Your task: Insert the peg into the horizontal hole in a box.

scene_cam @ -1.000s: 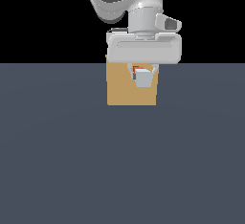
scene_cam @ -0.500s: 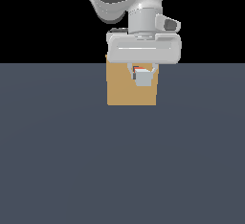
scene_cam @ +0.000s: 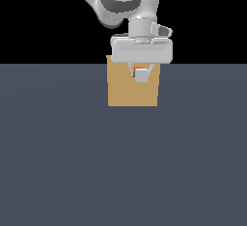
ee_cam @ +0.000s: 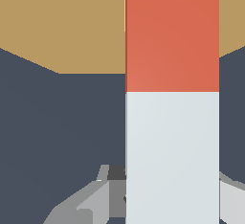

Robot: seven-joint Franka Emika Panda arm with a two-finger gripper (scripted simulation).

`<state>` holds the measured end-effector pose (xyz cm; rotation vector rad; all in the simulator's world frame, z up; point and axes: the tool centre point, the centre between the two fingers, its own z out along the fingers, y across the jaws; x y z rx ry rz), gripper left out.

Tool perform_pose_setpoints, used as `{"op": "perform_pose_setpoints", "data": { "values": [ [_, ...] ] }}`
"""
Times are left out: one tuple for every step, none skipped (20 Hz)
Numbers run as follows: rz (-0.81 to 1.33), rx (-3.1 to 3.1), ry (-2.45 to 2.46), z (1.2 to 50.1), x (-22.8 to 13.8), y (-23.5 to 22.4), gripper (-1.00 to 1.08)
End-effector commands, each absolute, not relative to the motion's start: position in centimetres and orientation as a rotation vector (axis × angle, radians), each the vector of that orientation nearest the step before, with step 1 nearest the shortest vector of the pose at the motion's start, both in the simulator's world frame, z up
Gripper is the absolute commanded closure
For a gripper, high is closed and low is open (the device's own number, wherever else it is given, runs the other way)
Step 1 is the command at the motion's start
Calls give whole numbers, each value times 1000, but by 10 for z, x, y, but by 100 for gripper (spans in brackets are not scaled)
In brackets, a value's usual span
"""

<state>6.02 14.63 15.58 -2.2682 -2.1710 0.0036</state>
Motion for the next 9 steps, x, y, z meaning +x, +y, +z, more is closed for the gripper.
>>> {"op": "perform_pose_setpoints", "data": {
  "values": [
    [-2,-2270,-2172,158,62,167,108],
    [-2,-2270,-2172,158,62,173,108],
    [-3,-2270,-2172,158,63,178,108],
    [-3,-2270,-2172,158,63,182,108],
    [-3,-2270,-2172,158,64,186,108],
    [-3,-2270,-2172,158,64,188,108],
    [-3,-2270,-2172,158,64,190,108],
    [-3,-2271,-2173,159,64,191,108],
    [-3,-2271,-2173,159,64,192,108]
  ]
}}
